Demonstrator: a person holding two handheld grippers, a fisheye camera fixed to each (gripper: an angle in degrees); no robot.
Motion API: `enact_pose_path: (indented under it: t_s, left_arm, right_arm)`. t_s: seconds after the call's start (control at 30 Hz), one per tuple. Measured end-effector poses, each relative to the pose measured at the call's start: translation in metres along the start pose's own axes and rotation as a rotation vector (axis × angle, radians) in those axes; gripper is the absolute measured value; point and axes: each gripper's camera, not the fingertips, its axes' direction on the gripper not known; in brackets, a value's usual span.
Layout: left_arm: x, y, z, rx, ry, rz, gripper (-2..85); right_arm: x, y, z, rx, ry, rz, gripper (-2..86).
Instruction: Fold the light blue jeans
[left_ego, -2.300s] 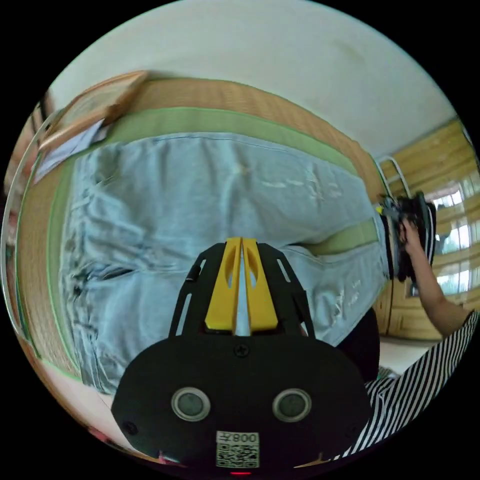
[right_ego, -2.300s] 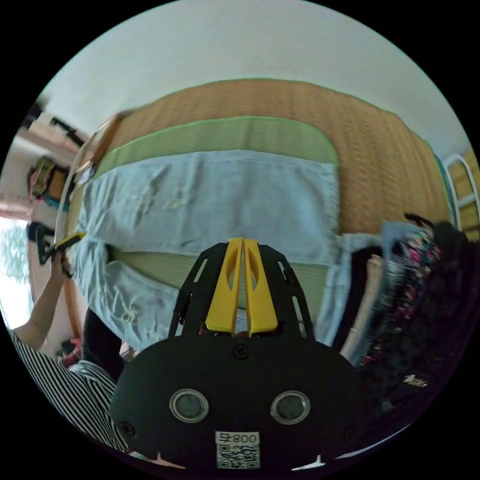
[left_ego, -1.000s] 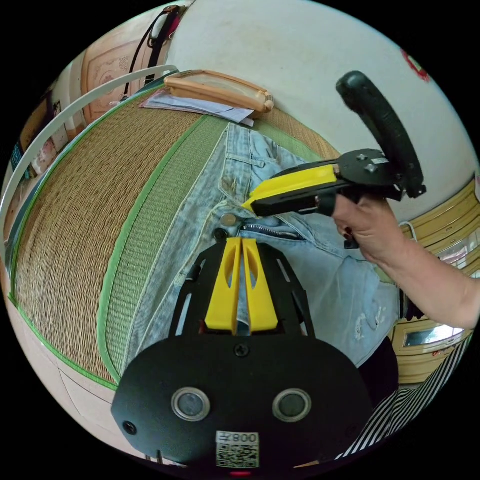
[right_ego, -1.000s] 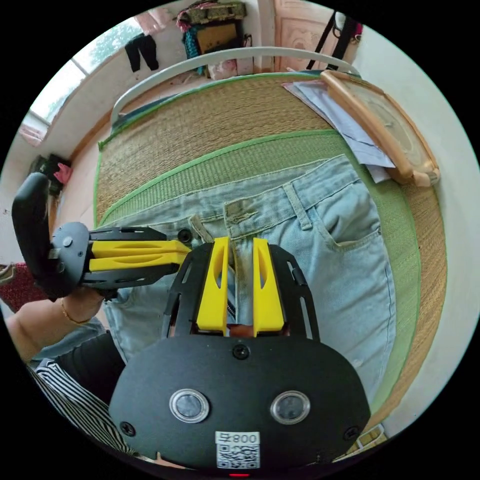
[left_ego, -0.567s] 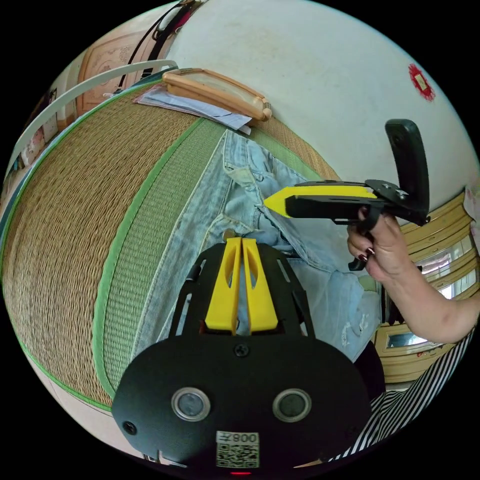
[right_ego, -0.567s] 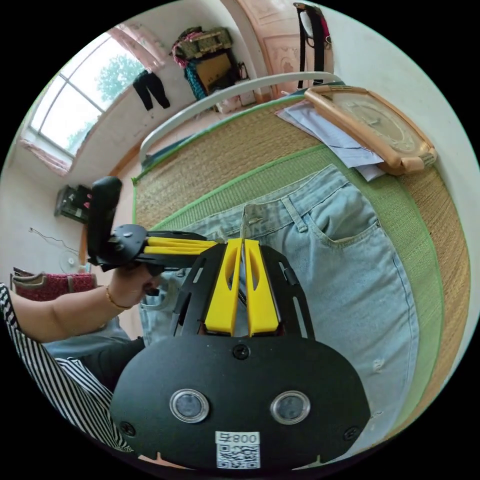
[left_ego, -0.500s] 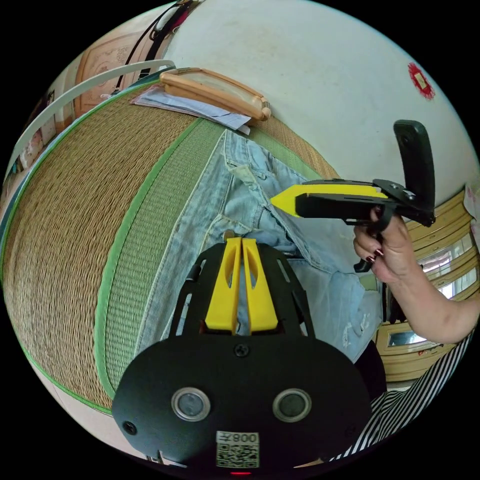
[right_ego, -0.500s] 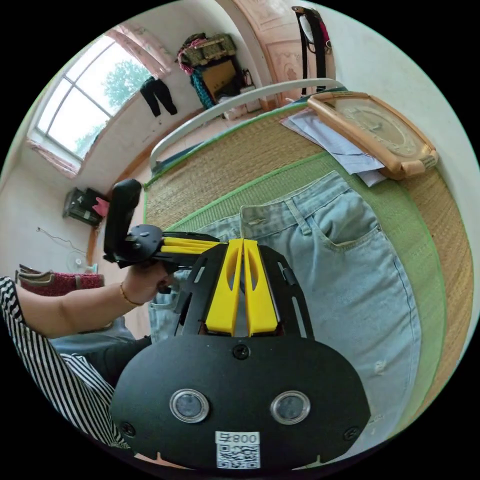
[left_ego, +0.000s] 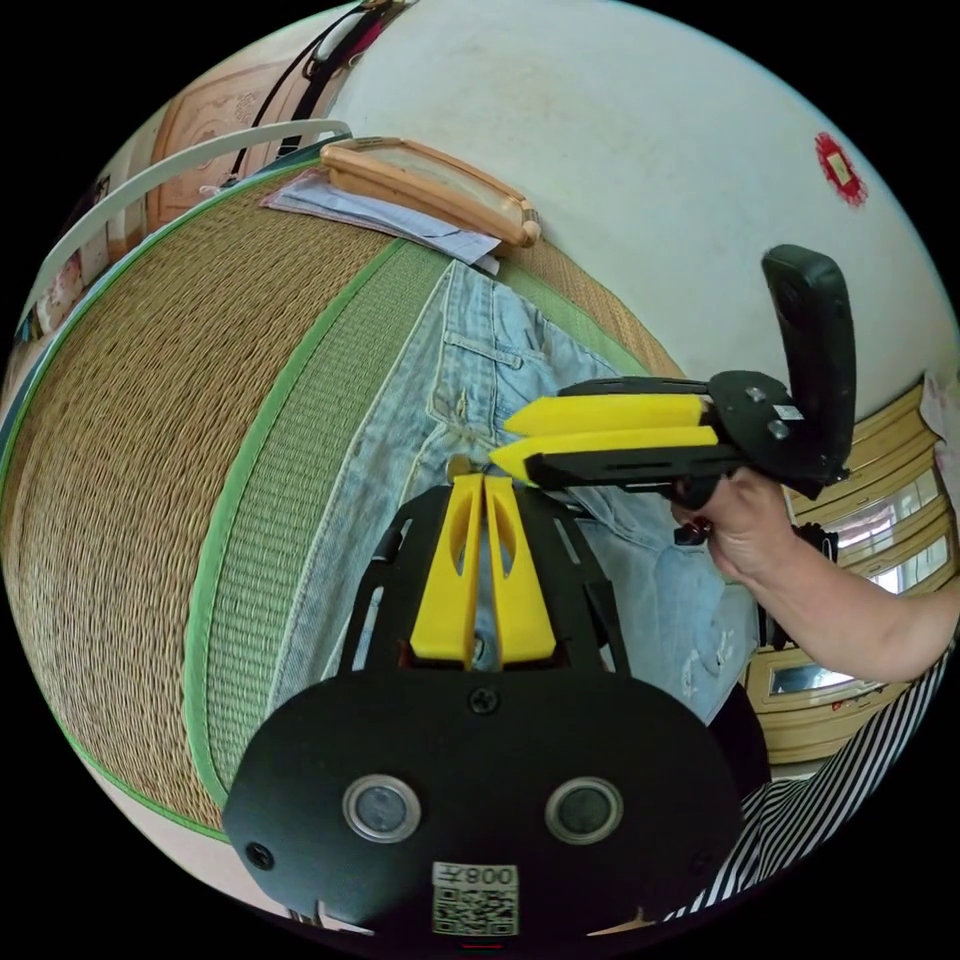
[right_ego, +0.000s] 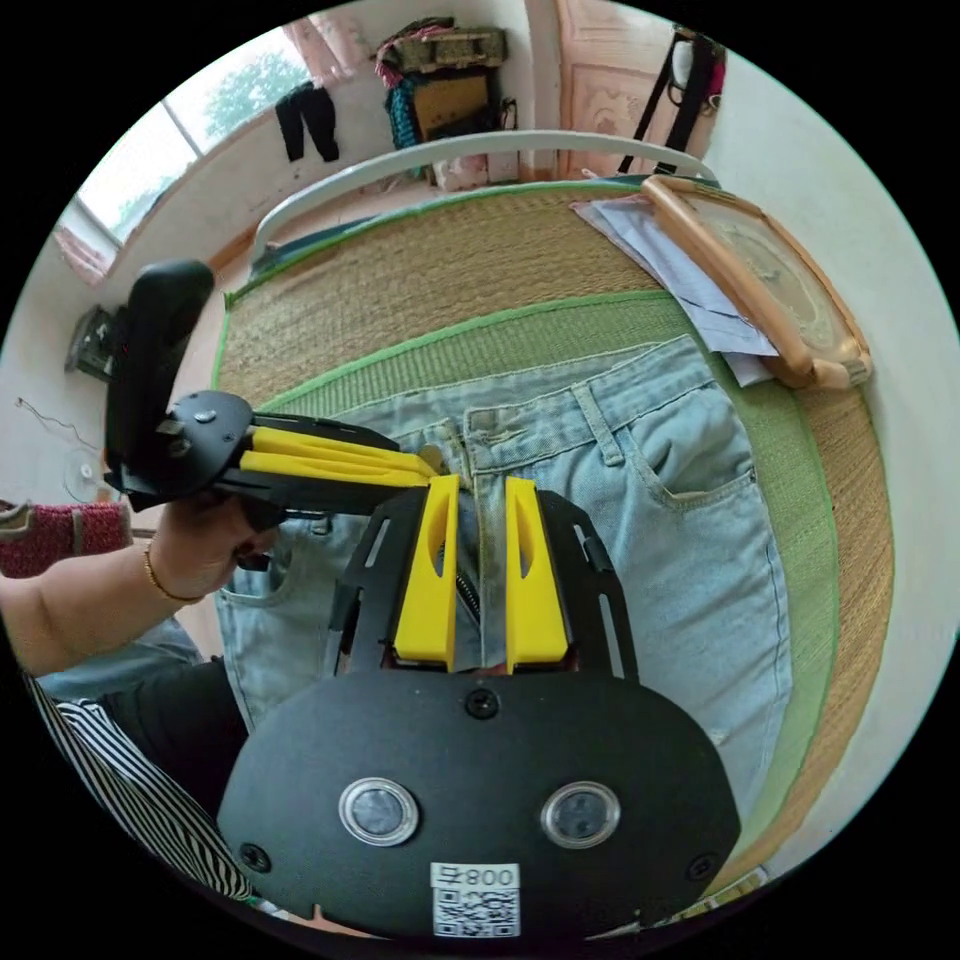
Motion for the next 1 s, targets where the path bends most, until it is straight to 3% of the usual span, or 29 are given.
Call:
enact_pose_path:
  t_s: [0.23, 0.6, 1.0]
  left_arm:
    - [0.001, 0.001, -0.015, 0.007, -0.017, 0.019, 0.0]
    - [0.010, 0.001, -0.034, 0.015, -0.060, 0.027, 0.0]
    - [0.014, -0.001, -0.046, 0.039, -0.075, 0.009, 0.0]
  right_arm:
    - [0.008, 0.019, 0.031, 0.000, -0.041, -0.011, 6.5]
    - [0.003, 0.048, 0.056, -0.016, 0.102, -0.068, 2.6]
    - [0.088, 0.089, 0.036, 0.099, -0.207, 0.166, 0.3]
